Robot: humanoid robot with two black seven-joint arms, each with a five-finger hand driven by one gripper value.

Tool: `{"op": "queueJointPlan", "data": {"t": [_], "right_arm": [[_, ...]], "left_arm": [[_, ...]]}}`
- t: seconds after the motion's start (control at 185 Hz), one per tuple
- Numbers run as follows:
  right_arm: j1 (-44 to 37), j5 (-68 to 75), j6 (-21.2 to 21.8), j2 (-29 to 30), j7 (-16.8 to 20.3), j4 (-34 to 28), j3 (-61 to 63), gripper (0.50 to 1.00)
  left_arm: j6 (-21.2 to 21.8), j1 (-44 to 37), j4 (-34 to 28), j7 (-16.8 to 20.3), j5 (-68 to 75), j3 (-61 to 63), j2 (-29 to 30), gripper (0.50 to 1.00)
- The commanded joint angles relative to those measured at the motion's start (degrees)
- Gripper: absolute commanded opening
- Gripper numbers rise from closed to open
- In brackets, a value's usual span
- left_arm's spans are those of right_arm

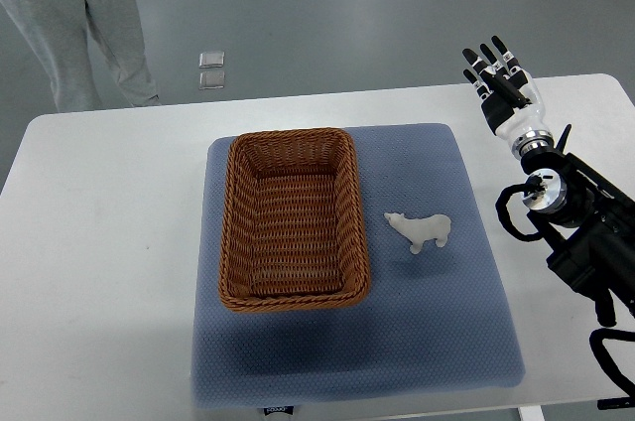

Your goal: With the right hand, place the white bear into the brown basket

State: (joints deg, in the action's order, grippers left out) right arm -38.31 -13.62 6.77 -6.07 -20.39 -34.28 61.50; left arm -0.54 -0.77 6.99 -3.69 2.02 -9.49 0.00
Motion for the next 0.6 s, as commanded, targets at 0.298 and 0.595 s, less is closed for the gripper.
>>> {"op": "queueJointPlan", "data": {"t": [0.298, 0.595], "right_arm": [[-0.01, 0.00, 0.00, -0.09, 0.00, 0.00, -0.07, 0.924], [0.08, 0.00, 0.00, -0.09, 0.00, 0.00, -0.07, 0.924]], "left_arm": [[0.01, -0.02, -0.05, 0.00, 0.36, 0.08, 0.00, 1.000], [0.01, -0.02, 0.39, 0.09, 0.36, 0.08, 0.00, 1.000]]}}
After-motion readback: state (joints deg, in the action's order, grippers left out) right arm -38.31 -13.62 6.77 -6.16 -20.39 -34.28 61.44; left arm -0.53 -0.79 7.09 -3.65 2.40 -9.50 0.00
